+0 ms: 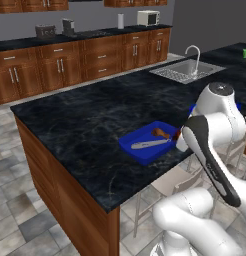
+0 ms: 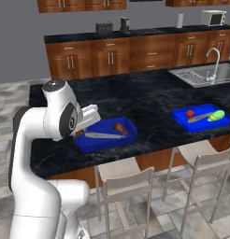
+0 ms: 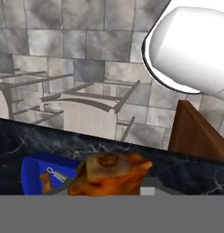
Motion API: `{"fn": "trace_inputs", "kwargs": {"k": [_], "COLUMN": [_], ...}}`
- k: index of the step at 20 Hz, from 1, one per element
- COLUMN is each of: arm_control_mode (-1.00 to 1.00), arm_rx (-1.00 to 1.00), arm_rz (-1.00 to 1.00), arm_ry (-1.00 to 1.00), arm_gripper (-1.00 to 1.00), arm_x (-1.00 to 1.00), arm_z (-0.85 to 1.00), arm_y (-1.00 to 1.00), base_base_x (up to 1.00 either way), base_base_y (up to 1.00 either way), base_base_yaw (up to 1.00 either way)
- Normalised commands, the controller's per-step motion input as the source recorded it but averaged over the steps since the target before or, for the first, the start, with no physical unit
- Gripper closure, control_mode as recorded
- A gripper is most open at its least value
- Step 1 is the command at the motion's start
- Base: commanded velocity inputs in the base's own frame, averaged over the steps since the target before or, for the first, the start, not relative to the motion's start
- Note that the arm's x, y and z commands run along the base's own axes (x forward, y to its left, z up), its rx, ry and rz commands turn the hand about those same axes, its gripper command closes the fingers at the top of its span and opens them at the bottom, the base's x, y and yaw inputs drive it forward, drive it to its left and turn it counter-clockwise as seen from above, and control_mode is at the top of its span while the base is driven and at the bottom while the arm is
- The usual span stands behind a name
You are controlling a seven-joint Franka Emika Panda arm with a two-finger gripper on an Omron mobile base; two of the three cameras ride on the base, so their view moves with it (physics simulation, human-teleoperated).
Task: Gather the bell pepper and corn from the fridge and place them on a tray on the dining counter. Then gather the chicken drumsticks from the fridge and place them on the other tray.
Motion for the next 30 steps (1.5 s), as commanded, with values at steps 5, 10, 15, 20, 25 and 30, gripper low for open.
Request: {"fn": "trace_inputs", "kwargs": {"k": [5,10,15,20,25,30], "arm_control_mode": [-1.0,-1.0,-1.0,-1.0,-1.0,-1.0], "arm_rx": [0.0,0.0,-0.01,-0.02,0.0,0.0], "arm_rz": [0.02,0.25,0.48,0.29,-0.04,-0.01], "arm_ry": [0.11,0.09,0.08,0.01,0.0,0.04], "arm_gripper": [1.0,1.0,1.0,1.0,1.0,1.0], "arm_x": [0.0,0.0,0.0,0.0,0.44,0.72], "arm_z": [-0.03,-0.07,-0.08,-0.14,-0.18,-0.12], "arm_y": [0.07,0.0,0.0,-0.03,0.0,0.0], "base_base_x": [0.0,0.0,0.0,0.0,0.0,0.0], "base_base_y": [0.0,0.0,0.0,0.0,0.0,0.0], "base_base_yaw": [0.0,0.0,0.0,0.0,0.0,0.0]}}
